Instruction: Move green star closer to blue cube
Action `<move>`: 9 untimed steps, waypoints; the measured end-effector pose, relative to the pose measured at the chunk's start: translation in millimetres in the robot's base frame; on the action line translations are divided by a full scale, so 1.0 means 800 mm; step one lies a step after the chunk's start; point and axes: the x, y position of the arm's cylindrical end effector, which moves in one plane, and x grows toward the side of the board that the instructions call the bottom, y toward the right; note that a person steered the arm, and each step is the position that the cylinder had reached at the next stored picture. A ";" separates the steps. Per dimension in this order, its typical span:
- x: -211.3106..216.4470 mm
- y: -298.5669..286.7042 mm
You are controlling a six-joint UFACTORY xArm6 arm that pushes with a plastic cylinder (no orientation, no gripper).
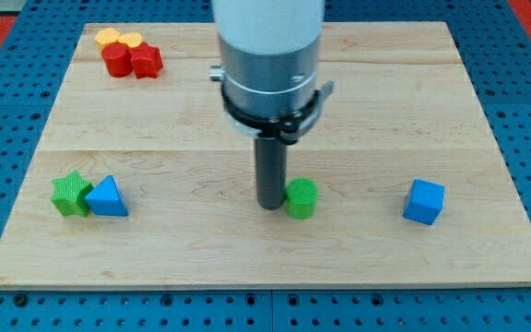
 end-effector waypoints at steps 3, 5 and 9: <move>-0.005 0.113; 0.074 0.018; 0.047 -0.361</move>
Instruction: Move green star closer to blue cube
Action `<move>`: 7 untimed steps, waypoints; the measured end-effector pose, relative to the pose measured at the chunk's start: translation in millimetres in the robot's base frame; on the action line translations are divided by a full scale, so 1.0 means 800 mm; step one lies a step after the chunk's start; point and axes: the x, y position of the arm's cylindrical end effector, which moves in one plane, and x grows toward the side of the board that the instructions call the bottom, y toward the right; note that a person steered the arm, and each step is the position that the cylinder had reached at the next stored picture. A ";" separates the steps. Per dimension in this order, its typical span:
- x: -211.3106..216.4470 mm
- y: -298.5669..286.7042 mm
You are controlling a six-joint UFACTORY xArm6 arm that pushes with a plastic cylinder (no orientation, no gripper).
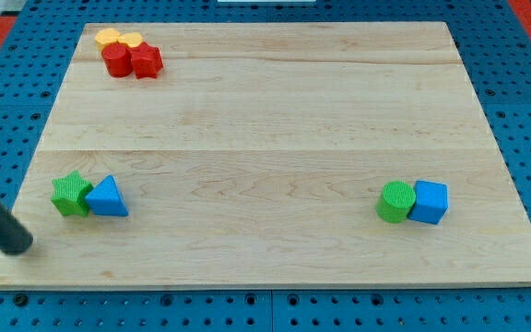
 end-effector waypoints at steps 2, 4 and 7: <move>-0.080 0.084; -0.051 0.061; -0.107 0.210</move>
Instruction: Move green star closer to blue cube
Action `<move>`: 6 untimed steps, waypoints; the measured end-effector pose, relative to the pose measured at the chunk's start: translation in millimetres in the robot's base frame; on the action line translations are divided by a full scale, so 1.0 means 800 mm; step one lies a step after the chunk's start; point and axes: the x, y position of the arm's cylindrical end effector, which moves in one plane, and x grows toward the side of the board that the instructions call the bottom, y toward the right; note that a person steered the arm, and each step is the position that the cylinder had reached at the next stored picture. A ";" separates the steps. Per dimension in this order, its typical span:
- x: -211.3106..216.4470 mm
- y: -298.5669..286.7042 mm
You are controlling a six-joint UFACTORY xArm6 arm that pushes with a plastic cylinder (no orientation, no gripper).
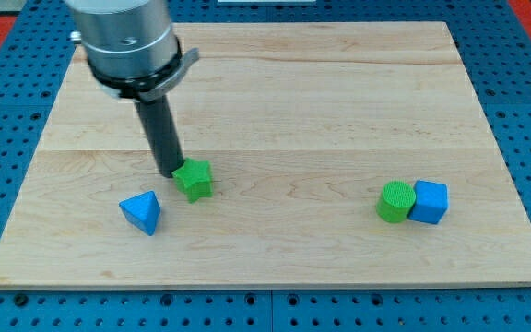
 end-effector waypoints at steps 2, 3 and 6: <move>0.018 -0.005; 0.022 0.008; 0.063 0.080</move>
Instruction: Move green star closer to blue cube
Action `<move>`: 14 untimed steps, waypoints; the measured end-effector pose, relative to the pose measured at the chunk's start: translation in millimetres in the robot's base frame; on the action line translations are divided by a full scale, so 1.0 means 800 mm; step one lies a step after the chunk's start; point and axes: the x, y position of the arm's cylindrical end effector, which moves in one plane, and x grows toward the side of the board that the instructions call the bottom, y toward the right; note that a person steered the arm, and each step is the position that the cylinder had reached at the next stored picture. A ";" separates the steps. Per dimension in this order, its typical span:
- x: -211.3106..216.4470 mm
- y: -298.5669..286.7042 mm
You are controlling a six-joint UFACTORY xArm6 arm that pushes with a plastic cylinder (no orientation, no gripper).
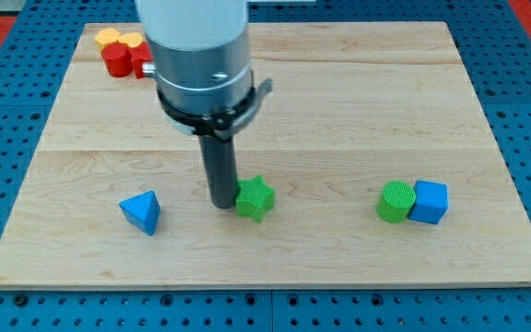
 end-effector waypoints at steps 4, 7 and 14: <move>-0.045 0.177; -0.076 0.192; -0.097 0.270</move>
